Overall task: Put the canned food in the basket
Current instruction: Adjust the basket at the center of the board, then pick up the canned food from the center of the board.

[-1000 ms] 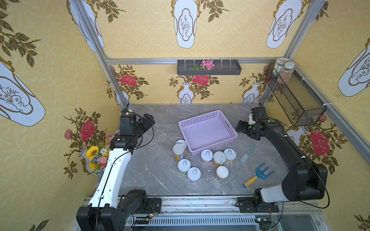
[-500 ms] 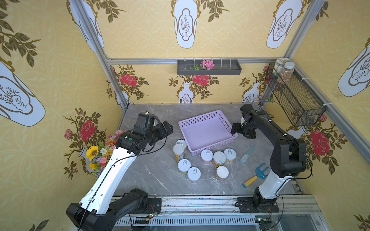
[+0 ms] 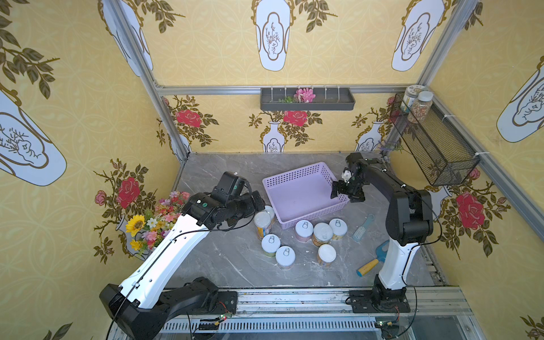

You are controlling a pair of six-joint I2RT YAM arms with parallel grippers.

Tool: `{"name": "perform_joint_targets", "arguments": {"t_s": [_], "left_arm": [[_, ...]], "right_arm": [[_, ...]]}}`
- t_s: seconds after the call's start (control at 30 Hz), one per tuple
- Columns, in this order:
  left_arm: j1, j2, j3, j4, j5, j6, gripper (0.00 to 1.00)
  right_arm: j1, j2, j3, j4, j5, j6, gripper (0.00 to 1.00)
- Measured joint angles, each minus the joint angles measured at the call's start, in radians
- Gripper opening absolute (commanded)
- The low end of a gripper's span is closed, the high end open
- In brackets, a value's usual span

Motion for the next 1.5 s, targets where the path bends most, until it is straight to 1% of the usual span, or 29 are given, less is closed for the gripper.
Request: {"name": "perform_joint_targets", "arguments": {"t_s": [0.17,0.4,0.53,0.67,0.8,0.93,1.07,1.23,1.4,1.5], "left_arm": [[-0.037,0.032,-0.01,0.014,-0.005,-0.015,1.0],[-0.05,0.076,-0.013,0.019,-0.017,-0.037,1.0],[-0.073,0.121,0.013,0.013,-0.023,-0.039,1.0],[-0.126,0.167,0.039,0.009,-0.031,-0.049,1.0],[-0.128,0.21,0.037,-0.035,-0.069,-0.072,1.0],[-0.13,0.248,0.043,-0.078,-0.1,-0.086,1.0],[-0.13,0.278,0.045,-0.084,-0.099,-0.086,1.0],[-0.13,0.322,0.045,-0.076,-0.085,-0.079,1.0],[-0.13,0.365,0.059,-0.075,-0.09,-0.069,0.95],[-0.13,0.38,0.063,-0.073,-0.094,-0.066,0.92]], "right_arm": [[0.075,0.0,-0.024,0.0,0.012,-0.029,0.97],[0.139,-0.052,-0.063,-0.003,0.029,-0.03,0.97],[0.134,-0.118,-0.09,0.002,0.035,0.011,0.97],[0.115,-0.232,-0.131,0.024,0.083,0.069,0.97],[0.131,-0.307,-0.168,0.021,0.116,0.109,0.97],[0.135,-0.377,-0.2,0.015,0.149,0.12,0.97],[0.224,-0.423,-0.2,0.026,0.13,0.106,0.97],[0.361,-0.415,-0.176,0.022,0.138,0.095,0.97],[0.41,-0.427,-0.19,0.034,0.125,0.087,0.97],[0.414,-0.482,-0.235,0.072,0.012,0.087,0.97]]}}
